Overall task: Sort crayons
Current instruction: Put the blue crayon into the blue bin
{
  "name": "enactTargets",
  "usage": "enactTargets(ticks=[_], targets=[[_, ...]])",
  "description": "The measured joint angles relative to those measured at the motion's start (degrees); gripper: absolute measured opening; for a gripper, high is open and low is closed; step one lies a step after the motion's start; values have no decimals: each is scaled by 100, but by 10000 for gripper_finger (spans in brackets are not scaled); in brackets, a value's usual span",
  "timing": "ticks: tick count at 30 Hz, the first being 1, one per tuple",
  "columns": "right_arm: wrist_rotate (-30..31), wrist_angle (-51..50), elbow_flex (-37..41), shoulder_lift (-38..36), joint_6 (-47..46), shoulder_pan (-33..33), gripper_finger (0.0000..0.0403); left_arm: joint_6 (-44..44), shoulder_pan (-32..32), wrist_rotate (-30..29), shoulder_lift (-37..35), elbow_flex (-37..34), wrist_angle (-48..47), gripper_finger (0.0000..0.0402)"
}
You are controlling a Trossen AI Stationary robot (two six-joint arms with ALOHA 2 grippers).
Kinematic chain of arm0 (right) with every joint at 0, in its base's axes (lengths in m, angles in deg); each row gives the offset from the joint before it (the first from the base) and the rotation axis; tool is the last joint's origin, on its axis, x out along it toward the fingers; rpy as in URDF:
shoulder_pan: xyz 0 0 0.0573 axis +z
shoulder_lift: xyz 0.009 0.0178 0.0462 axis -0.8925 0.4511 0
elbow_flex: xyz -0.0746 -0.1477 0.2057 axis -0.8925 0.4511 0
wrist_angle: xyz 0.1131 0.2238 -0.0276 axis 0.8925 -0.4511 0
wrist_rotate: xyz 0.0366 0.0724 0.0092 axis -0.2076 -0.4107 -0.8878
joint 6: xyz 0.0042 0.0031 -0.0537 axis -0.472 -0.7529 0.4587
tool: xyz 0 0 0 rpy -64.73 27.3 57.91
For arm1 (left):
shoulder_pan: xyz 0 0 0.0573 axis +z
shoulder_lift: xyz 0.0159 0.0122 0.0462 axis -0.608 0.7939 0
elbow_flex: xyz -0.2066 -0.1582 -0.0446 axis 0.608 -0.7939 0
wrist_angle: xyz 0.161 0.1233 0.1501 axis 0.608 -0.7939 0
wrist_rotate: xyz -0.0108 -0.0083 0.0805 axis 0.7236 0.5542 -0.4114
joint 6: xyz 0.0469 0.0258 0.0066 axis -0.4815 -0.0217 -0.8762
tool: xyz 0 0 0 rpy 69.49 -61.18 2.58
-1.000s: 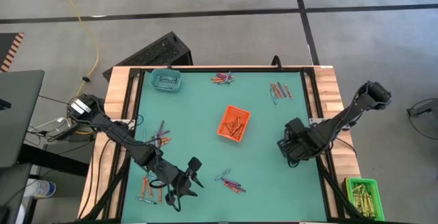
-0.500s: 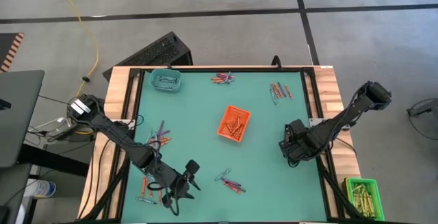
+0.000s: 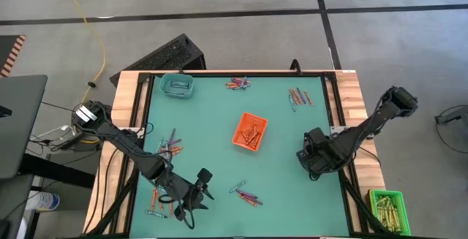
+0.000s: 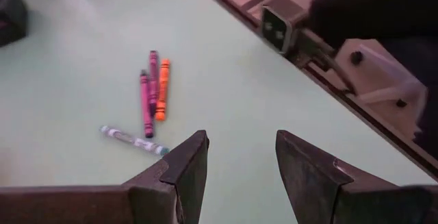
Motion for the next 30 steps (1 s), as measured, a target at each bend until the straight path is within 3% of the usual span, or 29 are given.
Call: enactTargets(ticks=[7,17,22,30], targets=[[337,126,-326,0,180,228,121,211,4,-603,13,0,110,162],[818,1857,-399,137,1492,574,121,289,20,-833,1092,80,1278,162],[875,3191,-396,342,2821,750,121,523,32,-1297,1390,262,1351,162],[888,6201,-399,1226,5799,838,120,1041,183,-1428,1504,286,1340,162]])
